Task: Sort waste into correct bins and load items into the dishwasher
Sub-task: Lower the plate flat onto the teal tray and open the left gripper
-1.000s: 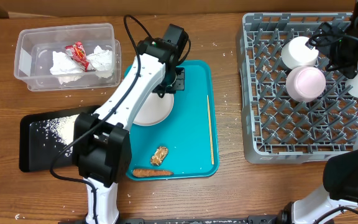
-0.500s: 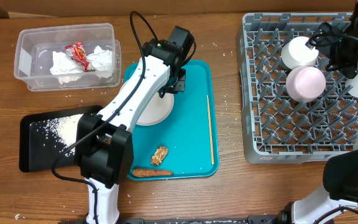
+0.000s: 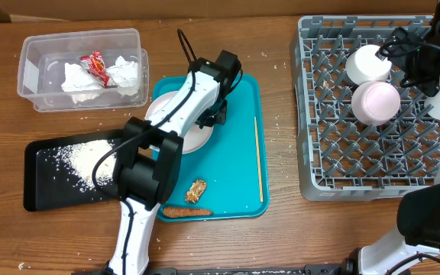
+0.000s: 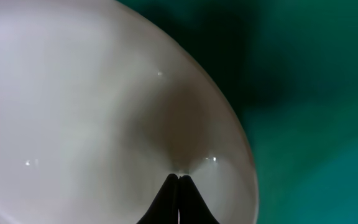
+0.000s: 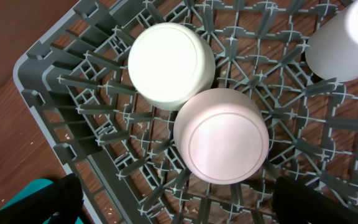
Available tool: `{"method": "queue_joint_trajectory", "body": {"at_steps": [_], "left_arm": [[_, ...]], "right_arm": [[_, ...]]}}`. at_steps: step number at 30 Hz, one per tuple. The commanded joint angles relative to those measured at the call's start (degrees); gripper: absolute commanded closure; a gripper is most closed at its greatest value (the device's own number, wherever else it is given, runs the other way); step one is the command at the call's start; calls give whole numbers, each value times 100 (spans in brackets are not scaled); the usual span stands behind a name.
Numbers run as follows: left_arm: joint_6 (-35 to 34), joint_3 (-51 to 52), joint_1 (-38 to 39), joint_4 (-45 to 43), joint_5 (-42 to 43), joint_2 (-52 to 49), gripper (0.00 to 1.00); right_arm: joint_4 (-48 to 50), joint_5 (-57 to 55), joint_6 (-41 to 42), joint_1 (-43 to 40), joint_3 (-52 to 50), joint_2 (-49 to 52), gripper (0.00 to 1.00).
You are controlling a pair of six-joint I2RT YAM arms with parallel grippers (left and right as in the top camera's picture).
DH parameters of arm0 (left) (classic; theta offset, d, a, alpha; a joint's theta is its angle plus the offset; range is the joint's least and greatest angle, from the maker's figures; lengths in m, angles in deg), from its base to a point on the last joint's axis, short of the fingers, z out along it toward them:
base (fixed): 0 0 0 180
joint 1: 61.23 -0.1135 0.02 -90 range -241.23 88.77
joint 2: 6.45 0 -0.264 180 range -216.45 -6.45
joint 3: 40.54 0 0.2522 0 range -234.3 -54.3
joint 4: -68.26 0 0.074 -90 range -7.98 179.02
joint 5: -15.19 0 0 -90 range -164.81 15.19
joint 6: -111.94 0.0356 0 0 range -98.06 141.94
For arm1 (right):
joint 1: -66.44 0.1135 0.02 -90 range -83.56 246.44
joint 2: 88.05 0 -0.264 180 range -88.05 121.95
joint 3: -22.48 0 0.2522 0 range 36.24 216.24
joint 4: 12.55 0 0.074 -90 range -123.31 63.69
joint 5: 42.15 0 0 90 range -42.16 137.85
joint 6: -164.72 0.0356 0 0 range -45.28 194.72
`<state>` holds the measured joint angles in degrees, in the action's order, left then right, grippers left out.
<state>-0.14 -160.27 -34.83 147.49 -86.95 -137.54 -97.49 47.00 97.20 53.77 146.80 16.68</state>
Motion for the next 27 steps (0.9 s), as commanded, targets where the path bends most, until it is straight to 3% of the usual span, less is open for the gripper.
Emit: {"method": "queue_joint_trajectory", "body": {"at_steps": [1,14,27], "left_arm": [[-20,24,22,-63,216,13,96],[96,24,22,-400,1154,13,96],[133,-374,7,-225,1178,61,96]], "right_arm": [[15,9,28,7,79,-107,0],[15,9,28,7,79,-107,0],[15,9,28,7,79,-107,0]]}}
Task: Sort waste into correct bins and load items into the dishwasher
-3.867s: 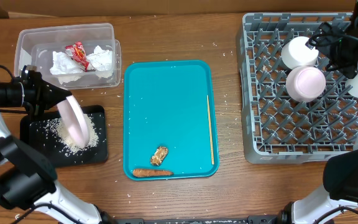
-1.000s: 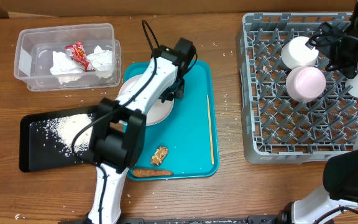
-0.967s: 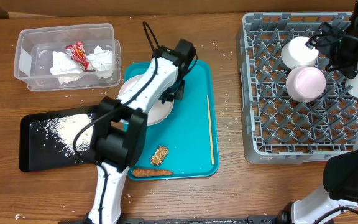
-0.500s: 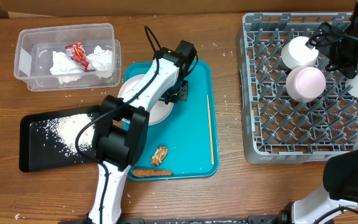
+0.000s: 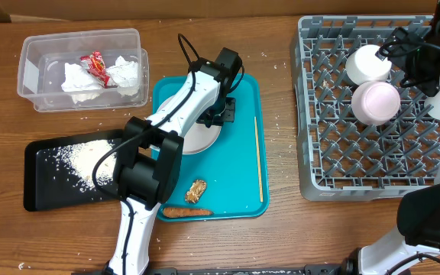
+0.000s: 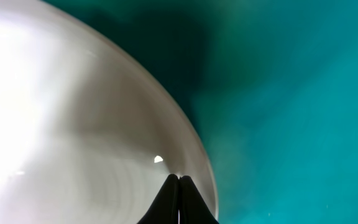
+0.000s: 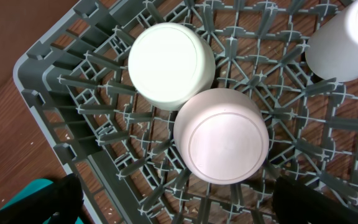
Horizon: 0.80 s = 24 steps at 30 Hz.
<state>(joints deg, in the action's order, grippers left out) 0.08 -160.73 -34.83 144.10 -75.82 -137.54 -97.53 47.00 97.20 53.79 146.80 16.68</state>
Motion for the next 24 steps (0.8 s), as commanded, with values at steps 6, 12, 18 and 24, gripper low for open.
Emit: {"method": "queue_joint_trajectory", "body": {"at_steps": [6,12,18,24], "left_arm": [[111,-1311,-129,898,61,66,96],[107,-2546,-402,1729,-210,66,91],[46,-3163,-1093,2072,-450,66,27],[44,-3169,-1991,2190,-81,66,0]], "right_arm": [[20,9,28,4,79,-107,0],[20,9,28,4,79,-107,0],[20,9,28,4,79,-107,0],[20,9,28,4,79,-107,0]]}}
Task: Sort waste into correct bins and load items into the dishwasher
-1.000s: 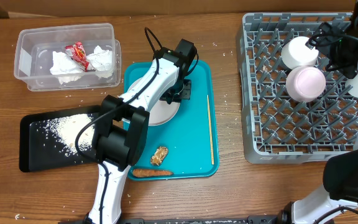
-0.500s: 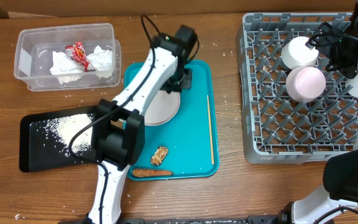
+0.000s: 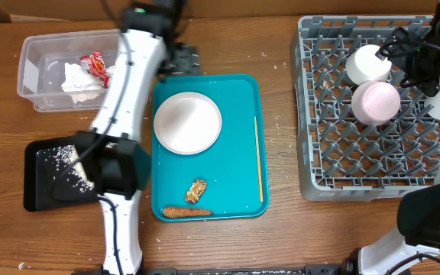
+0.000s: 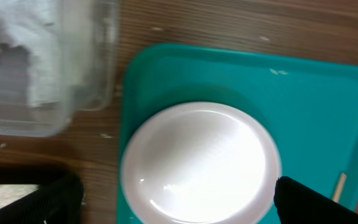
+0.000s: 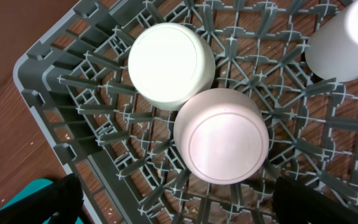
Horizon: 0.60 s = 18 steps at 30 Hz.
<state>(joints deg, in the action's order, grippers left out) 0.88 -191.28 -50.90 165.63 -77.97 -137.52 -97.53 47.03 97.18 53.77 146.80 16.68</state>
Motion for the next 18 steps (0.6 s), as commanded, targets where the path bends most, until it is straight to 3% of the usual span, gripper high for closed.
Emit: {"method": "queue_joint_trajectory", "body": {"at_steps": [1,11,15,18], "left_arm": [[-39,-114,-509,35,138,63,0],[-39,-114,-1655,37,833,63,0],[-37,-114,-1950,-17,828,63,0],[-37,-114,-2100,-15,831,63,0]], "right_arm": [[20,7,31,7,79,-107,0],[319,822,55,7,79,-107,0],[249,2133,9,26,76,-105,0],[186,2850,-538,297,26,-98,0]]}}
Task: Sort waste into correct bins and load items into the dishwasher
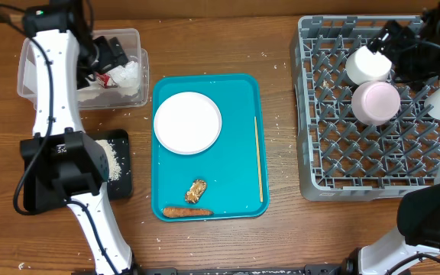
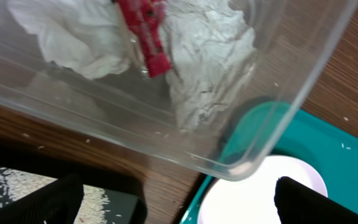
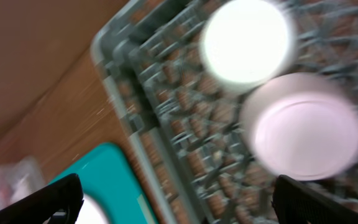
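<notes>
A white plate (image 1: 187,122) lies empty on the teal tray (image 1: 239,99), with a wooden chopstick (image 1: 260,159) to its right and two food scraps (image 1: 196,191) near the tray's front. My left gripper (image 1: 111,50) hangs open over the clear bin (image 1: 33,72). In the left wrist view the left gripper (image 2: 179,205) looks down on the bin's crumpled tissue (image 2: 207,53) and red wrapper (image 2: 145,28). My right gripper (image 1: 403,38) is open above the grey dish rack (image 1: 312,114), which holds a white cup (image 3: 247,40) and a pink bowl (image 3: 306,127), both upside down. The right wrist view is blurred.
A black tray (image 1: 121,164) with spilled rice lies at the front left, partly hidden by my left arm. Grains of rice are scattered on the wooden table (image 1: 281,237). A third white cup (image 1: 436,107) sits at the rack's right edge.
My left gripper has gone from behind the tray's far left corner to over the clear bin, still open. The right wrist view has shifted and blurred, now taking in the teal tray.
My left gripper was shut with its tips on the white plate. Then it was still shut, at the plate's right rim. Later it was open and raised behind the tray, the plate left lying there. Now it hangs over the bin. The right gripper stayed open over the rack.
</notes>
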Available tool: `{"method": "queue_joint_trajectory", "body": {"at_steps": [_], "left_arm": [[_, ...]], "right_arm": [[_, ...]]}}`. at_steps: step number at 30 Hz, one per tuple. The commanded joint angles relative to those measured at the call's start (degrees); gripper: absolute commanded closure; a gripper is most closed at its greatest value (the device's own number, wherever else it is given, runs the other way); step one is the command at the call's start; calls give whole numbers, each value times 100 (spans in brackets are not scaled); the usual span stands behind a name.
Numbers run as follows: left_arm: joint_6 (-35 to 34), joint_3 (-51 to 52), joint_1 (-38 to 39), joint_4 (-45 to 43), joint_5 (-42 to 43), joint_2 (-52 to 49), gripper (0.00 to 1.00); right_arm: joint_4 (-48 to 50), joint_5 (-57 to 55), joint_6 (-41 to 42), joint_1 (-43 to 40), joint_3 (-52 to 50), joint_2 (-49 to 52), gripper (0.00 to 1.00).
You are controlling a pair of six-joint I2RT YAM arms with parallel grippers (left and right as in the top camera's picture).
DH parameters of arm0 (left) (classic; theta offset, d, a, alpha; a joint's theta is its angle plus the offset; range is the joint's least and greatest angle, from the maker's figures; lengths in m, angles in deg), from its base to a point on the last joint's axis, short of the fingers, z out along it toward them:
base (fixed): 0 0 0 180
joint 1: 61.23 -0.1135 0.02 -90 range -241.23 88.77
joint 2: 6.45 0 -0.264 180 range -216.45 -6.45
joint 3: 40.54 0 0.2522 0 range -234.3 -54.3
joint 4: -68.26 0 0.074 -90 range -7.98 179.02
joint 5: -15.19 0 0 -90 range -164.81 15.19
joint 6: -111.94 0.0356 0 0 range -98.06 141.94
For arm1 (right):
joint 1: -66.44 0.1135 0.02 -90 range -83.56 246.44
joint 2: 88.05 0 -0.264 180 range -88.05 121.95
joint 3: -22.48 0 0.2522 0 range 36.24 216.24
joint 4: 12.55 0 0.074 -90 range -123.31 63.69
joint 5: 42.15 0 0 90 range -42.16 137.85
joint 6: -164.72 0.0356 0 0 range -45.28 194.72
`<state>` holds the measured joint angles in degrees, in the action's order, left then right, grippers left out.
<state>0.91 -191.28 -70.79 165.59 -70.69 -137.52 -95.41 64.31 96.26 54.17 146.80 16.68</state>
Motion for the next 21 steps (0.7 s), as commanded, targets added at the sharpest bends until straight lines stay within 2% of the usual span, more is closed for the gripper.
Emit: {"method": "queue_joint_trajectory", "body": {"at_steps": [1,9,13,17,21], "left_arm": [[-39,-114,-144,-11,105,63,0],[-39,-111,-203,-114,103,63,0],[-37,-114,-203,-153,101,63,0],[-37,-114,-203,-153,101,63,0],[-37,-114,-203,-153,96,63,0]], "right_arm": [[-105,1097,-584,391,11,-96,0],[-214,-236,-636,2315,-774,-28,0],[133,-651,-94,3316,-1307,195,5],[267,-1287,299,3963,-1606,511,5],[280,-1174,402,4312,-1617,970,6]]}}
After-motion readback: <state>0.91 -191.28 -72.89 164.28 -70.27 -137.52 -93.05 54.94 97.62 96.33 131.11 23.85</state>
